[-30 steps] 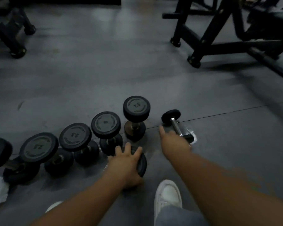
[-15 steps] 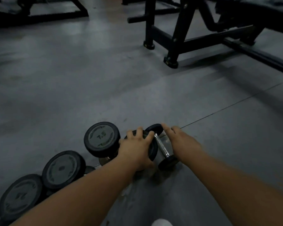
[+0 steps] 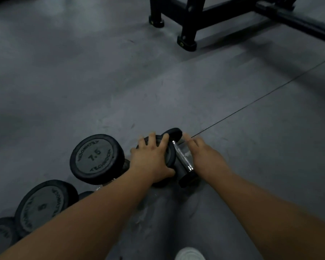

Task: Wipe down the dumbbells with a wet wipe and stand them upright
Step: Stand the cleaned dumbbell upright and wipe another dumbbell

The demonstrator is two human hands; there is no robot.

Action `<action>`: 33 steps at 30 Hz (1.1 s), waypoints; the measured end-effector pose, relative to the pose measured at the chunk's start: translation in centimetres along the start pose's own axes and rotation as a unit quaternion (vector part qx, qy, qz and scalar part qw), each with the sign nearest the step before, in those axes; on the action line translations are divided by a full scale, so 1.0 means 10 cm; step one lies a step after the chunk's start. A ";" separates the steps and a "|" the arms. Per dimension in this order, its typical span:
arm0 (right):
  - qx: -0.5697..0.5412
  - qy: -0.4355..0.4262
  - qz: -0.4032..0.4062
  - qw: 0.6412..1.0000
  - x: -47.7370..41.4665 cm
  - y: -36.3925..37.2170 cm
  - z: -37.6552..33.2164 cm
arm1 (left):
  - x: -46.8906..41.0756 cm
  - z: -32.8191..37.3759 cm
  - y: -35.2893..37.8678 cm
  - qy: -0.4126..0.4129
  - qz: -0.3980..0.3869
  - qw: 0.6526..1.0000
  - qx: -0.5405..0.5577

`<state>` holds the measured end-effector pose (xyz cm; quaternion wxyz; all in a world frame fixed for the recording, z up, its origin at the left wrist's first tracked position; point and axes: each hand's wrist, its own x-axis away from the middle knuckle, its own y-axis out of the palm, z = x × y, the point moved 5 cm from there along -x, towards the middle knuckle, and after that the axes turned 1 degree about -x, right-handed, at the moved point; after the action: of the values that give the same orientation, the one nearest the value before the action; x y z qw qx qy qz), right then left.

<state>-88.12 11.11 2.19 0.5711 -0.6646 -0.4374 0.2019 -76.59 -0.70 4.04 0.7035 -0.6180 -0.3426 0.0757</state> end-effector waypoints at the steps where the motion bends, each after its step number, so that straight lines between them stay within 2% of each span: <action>1: -0.004 0.003 -0.003 1.000 0.02 -0.01 0.03 | 0.01 0.01 -0.02 -0.002 0.009 1.000 -0.014; 3: -0.007 0.014 0.001 1.000 0.05 -0.05 0.10 | 0.12 0.19 -0.07 0.044 0.087 0.994 -0.056; 5: 0.006 0.025 0.010 1.000 0.07 -0.11 0.20 | 0.32 0.55 0.05 0.144 0.172 0.973 -0.054; 6: 0.019 0.030 0.011 0.999 0.07 -0.13 0.25 | 0.40 0.72 0.17 0.181 0.177 0.967 -0.033; 9: 0.048 0.037 0.005 0.998 0.09 -0.14 0.36 | 0.39 1.01 0.45 0.159 0.133 0.977 0.043; 14: 0.097 -0.006 -0.030 0.995 0.05 -0.02 0.42 | 0.09 1.08 0.60 0.106 0.069 0.990 0.056; 17: 0.131 -0.039 -0.048 0.990 -0.05 0.04 0.40 | 0.00 1.00 0.67 0.108 0.034 0.990 0.086; 22: 0.215 -0.134 -0.076 0.964 -0.20 0.15 0.16 | 0.11 0.91 0.75 0.099 0.062 0.987 0.112; 27: 0.267 -0.196 -0.077 0.940 -0.06 0.35 -0.03 | 0.50 0.69 0.93 0.140 0.058 0.986 0.068; 33: 0.307 -0.247 -0.199 0.897 0.54 0.70 -0.39 | 1.22 0.26 1.15 0.241 0.035 0.970 -0.002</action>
<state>-79.75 13.51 -2.08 0.6485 -0.2846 -0.6038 0.3659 -65.27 10.51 -1.86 0.7611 -0.6310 -0.1411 -0.0514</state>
